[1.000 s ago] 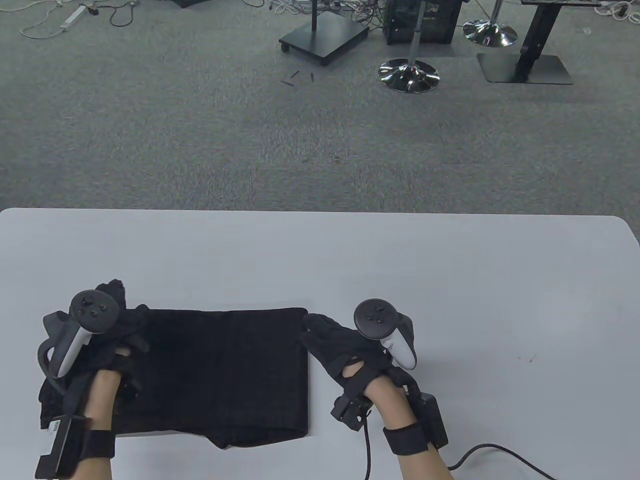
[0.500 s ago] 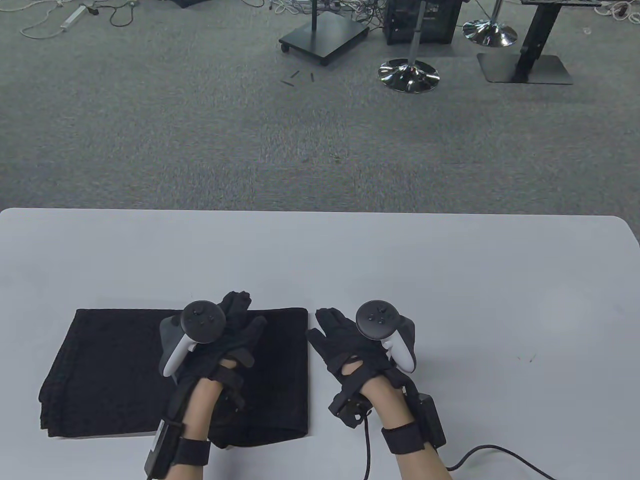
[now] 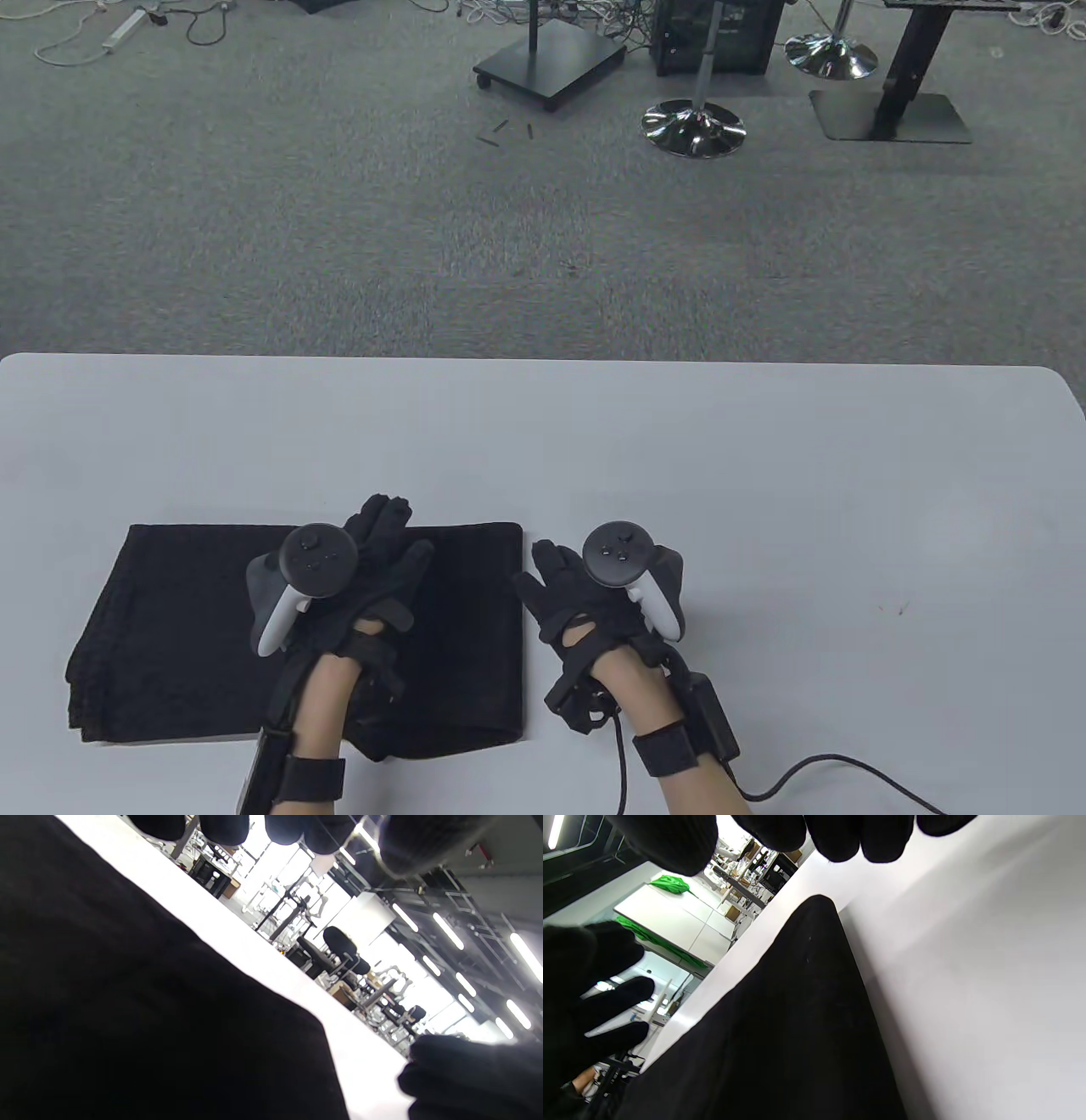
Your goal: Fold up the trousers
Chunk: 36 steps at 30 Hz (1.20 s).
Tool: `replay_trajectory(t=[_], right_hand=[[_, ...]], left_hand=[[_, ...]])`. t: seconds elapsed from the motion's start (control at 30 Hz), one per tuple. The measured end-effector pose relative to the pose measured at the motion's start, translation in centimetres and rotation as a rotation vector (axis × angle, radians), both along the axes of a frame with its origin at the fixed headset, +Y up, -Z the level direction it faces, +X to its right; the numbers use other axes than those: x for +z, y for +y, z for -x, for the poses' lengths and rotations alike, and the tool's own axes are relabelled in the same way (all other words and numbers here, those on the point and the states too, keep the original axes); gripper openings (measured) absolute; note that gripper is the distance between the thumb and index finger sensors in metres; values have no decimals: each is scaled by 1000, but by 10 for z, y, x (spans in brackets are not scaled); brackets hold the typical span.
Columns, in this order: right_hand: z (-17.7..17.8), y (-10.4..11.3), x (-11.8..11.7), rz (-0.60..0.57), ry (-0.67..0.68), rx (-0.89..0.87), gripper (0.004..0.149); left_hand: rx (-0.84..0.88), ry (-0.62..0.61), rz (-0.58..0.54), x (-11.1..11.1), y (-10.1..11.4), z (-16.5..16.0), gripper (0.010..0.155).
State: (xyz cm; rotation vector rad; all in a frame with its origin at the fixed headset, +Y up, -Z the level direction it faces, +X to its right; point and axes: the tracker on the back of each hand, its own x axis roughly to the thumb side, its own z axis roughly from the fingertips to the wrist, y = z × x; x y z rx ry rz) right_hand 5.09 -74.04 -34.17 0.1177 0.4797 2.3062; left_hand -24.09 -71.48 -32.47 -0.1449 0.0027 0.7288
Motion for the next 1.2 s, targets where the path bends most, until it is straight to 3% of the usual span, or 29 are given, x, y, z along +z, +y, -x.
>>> replay_trajectory(t=[0.17,0.57,0.77,1.0,1.2], right_hand=[[20,-7,4,-25,13,105,67],[49,-31,-13,79,-78,453,69],[50,-36,-17,98,-143,389,67],[40,-35,-17,85,-169,177,58],[3,-19,-21,120,-174,38,57]], left_hand=[[37,13,-24,3,3,6,71],[87,-12,-25,3,3,6,70],[107,-19,-17,3,2,5,70],[118,-15,-29,4,3,8,69],[118,0,-53,6,9,13,69]])
